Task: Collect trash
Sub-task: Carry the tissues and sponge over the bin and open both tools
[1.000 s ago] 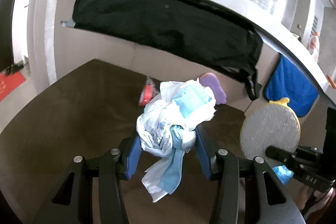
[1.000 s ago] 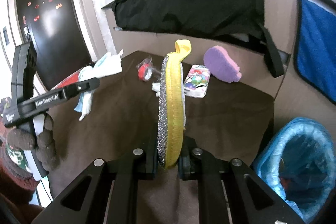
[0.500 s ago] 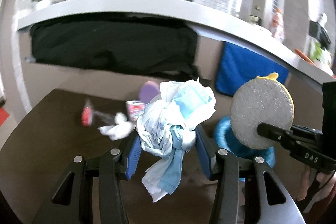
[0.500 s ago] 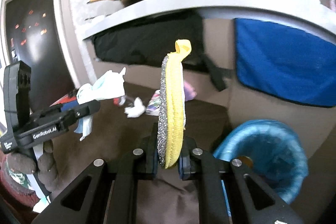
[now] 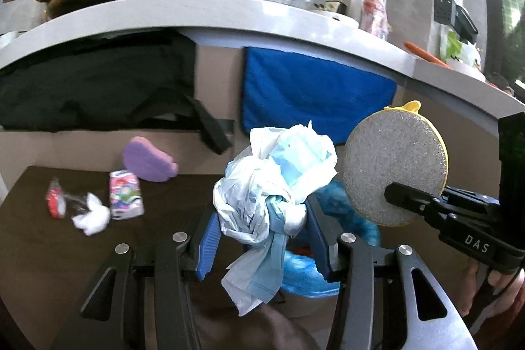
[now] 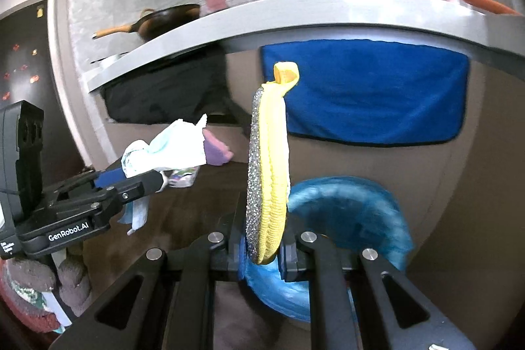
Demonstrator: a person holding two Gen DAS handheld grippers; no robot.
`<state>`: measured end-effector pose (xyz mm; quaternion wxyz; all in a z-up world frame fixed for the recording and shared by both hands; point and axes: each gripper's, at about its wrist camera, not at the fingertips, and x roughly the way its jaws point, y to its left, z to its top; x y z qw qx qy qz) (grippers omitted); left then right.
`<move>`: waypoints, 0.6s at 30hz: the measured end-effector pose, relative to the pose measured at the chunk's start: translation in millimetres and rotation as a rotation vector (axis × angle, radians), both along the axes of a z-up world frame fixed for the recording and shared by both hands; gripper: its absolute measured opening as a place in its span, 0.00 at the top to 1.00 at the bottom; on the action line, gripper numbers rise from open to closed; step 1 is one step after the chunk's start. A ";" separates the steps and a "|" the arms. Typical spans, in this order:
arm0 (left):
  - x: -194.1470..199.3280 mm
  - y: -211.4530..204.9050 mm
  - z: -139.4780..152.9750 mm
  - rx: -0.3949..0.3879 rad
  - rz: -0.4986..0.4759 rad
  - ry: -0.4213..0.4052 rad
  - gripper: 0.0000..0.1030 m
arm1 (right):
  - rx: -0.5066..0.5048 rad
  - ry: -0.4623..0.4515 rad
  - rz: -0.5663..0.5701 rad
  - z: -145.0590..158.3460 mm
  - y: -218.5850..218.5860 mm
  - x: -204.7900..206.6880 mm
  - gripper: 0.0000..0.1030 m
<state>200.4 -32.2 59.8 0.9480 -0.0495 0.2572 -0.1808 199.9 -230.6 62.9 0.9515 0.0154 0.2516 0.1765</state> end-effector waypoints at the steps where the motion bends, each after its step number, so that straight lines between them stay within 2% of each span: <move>1: 0.6 -7.8 -1.2 0.002 -0.010 0.003 0.52 | 0.003 0.001 -0.009 -1.1 -4.7 0.2 0.88; 18: 22.9 -52.3 -26.3 0.051 -0.073 0.055 0.52 | 0.031 0.043 -0.086 -27.7 -48.6 6.6 0.88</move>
